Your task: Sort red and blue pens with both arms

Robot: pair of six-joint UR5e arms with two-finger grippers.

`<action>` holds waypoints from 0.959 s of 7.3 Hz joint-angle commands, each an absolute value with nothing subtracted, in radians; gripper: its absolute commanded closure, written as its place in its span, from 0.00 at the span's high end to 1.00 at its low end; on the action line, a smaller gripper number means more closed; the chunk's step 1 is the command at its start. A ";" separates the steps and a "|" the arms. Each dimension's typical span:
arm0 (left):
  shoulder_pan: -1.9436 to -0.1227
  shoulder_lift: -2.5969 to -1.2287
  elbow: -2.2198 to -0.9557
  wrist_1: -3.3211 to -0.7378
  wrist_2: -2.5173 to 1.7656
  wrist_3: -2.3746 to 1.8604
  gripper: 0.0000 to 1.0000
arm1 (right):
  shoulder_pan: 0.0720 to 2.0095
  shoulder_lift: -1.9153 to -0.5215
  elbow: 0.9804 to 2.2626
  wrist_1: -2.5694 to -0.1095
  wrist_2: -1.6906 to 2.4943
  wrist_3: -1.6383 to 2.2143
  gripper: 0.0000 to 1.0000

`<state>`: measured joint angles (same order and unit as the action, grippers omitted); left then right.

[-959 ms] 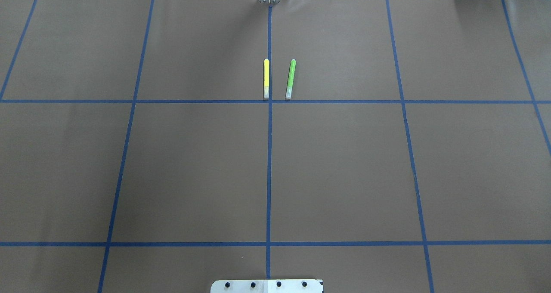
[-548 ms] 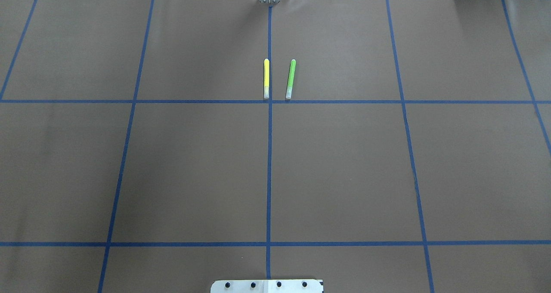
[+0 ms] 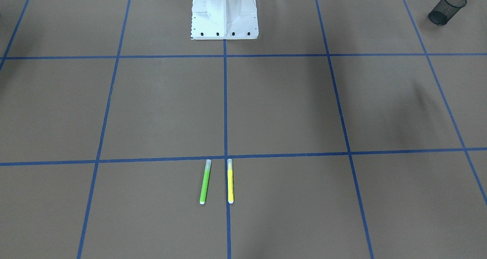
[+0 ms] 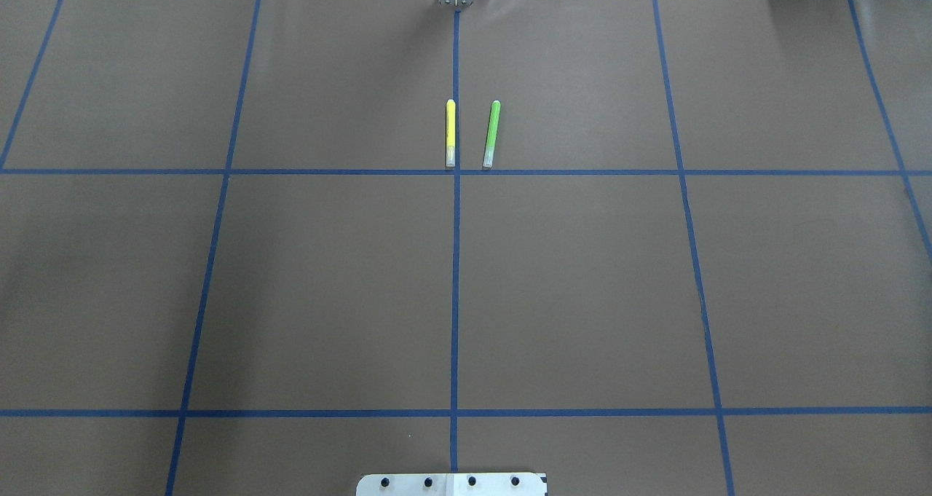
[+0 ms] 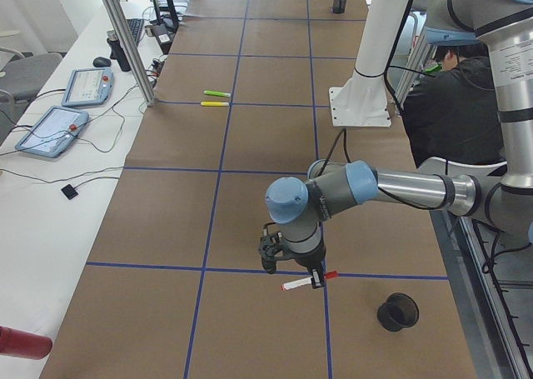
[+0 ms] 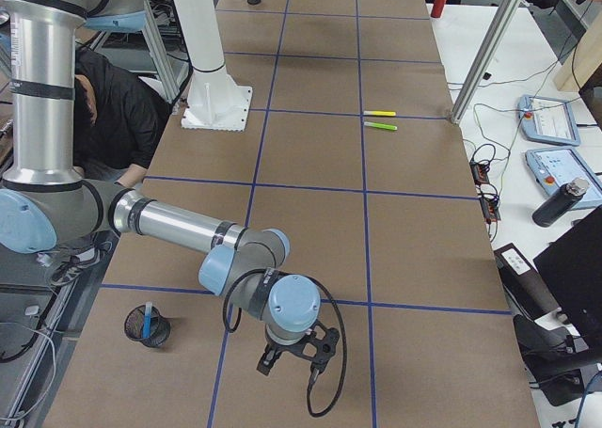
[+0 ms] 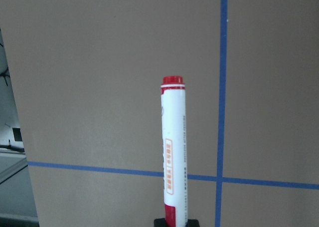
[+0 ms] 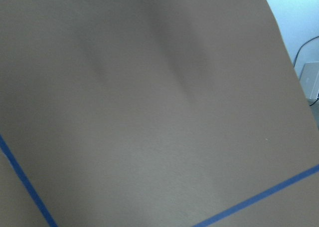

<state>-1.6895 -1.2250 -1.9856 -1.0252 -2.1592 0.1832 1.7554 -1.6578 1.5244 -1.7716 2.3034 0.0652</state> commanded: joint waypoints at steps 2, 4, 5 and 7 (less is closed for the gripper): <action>-1.790 -1.149 -1.919 -0.910 -2.164 0.187 0.00 | 1.634 -1.583 1.589 -1.770 2.350 0.194 0.99; -1.822 -1.135 -1.882 -0.788 -2.274 0.183 0.00 | 1.602 -1.580 1.638 -1.770 2.362 0.216 0.99; -1.824 -1.123 -1.876 -0.728 -2.292 0.189 0.00 | 1.592 -1.577 1.663 -1.770 2.370 0.263 0.99; -1.827 -1.089 -1.844 -0.688 -2.293 0.192 0.00 | 1.591 -1.578 1.706 -1.772 2.385 0.276 0.99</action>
<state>-1.8245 -1.1040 -1.8677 -0.7258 -2.2868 0.1899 1.5937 -1.5788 1.6781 -1.7712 2.3745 0.2640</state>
